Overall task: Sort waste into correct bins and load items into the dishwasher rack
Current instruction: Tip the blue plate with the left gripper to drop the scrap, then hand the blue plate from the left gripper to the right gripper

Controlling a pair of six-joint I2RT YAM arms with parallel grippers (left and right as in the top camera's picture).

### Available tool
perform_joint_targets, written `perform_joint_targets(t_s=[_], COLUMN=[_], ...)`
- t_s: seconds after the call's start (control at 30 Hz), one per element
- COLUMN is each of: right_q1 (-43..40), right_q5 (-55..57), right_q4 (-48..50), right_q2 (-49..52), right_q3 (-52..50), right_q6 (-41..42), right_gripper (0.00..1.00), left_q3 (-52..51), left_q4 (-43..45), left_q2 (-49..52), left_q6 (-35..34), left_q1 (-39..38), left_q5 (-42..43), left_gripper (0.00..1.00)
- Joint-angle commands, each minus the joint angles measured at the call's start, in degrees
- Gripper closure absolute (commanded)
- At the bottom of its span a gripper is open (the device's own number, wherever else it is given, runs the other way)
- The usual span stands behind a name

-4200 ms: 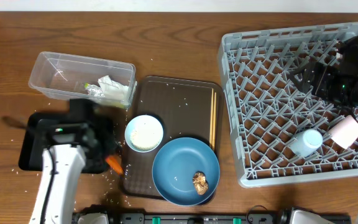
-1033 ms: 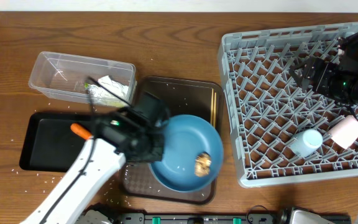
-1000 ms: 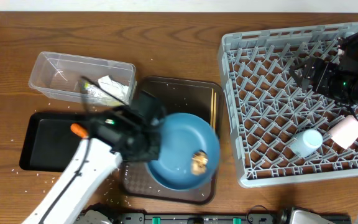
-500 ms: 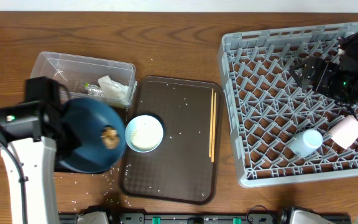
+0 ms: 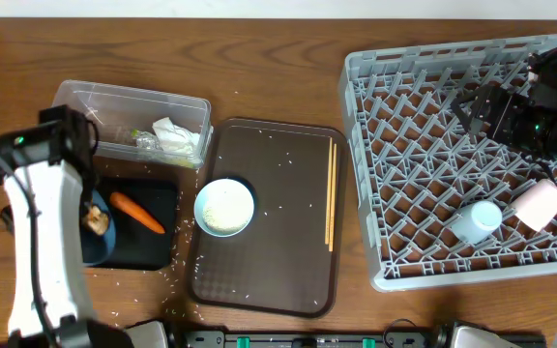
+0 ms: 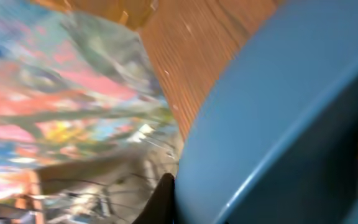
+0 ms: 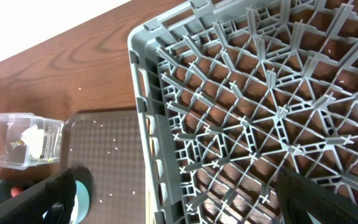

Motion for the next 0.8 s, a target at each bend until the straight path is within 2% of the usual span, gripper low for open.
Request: perform_joint_targets(t_s=[0.0,0.23,0.47,0.77], right_q1=[0.33,0.33,0.33,0.33], right_q5=[0.0,0.0,-0.04,-0.04], right_q4=[0.33,1.36,2.49,0.81], right_q2=[0.02,0.02,0.02,0.02], right_q3=[-0.24,-0.24,-0.24,-0.24], right_q6=[-0.85,-0.85,-0.81,-1.03], right_gripper=[0.04,0.04,0.04,0.04], left_q3=[0.22,0.22,0.22,0.96], left_q4=[-1.16,-3.26,-4.07,-5.4], left_q2=[2.78,9.62,10.51,8.81], left_q6=[-2.78,-2.78,-2.82,-4.72], left_q1=[-3.1,-8.48,-10.69,-10.73], left_q5=[-11.1,-17.75,-20.48,-14.49], left_gripper=[0.94,0.94,0.94,0.94])
